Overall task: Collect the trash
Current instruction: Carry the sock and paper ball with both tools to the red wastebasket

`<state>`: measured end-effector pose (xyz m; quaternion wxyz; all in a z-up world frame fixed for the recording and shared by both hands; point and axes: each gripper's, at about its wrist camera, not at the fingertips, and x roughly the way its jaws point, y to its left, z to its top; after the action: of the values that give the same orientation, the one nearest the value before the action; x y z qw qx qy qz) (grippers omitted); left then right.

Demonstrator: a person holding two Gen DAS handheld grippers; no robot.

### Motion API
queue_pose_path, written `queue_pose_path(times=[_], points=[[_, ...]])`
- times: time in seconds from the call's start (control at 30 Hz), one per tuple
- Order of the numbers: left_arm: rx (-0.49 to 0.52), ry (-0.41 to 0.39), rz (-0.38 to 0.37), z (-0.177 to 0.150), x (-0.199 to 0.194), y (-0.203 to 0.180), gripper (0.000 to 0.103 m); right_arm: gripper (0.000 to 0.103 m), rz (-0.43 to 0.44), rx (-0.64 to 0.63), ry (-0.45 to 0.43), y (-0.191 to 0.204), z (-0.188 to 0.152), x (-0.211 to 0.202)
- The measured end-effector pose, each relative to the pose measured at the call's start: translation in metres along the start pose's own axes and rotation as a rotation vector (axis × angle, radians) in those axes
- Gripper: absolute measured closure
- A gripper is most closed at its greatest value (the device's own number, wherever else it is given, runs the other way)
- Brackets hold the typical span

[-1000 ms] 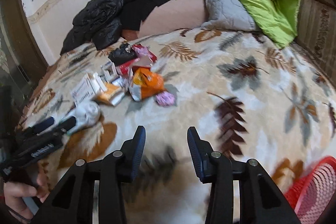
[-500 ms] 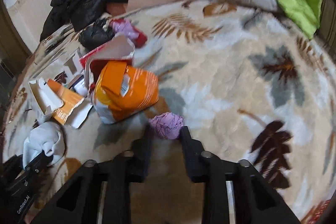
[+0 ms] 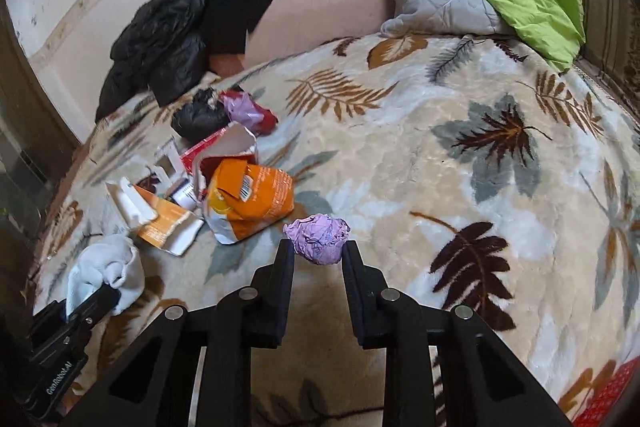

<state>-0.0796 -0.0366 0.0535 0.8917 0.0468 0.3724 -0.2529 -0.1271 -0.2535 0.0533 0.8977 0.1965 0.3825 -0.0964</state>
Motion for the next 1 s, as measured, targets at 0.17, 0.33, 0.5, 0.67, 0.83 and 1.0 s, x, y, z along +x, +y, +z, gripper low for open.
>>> queue_pose_path(times=[0.17,0.33,0.5,0.67,0.83,1.0], points=[[0.012,-0.040,-0.020,0.002,-0.009,-0.003,0.082,0.077,0.007,-0.021,-0.042,0.010,-0.003,-0.015],[0.038,-0.067,-0.031,0.000,-0.016,-0.011,0.082,0.077,0.025,-0.041,-0.092,0.018,-0.009,-0.036],[0.088,-0.105,-0.056,-0.007,-0.030,-0.027,0.082,0.077,0.053,-0.002,-0.139,0.007,-0.017,-0.070],[0.133,-0.127,-0.100,-0.012,-0.045,-0.049,0.082,0.077,0.087,0.023,-0.187,-0.005,-0.028,-0.115],[0.185,-0.140,-0.165,-0.018,-0.063,-0.083,0.082,0.077,0.111,0.066,-0.235,-0.026,-0.040,-0.165],[0.258,-0.133,-0.286,-0.022,-0.084,-0.133,0.082,0.077,0.082,0.102,-0.284,-0.059,-0.053,-0.217]])
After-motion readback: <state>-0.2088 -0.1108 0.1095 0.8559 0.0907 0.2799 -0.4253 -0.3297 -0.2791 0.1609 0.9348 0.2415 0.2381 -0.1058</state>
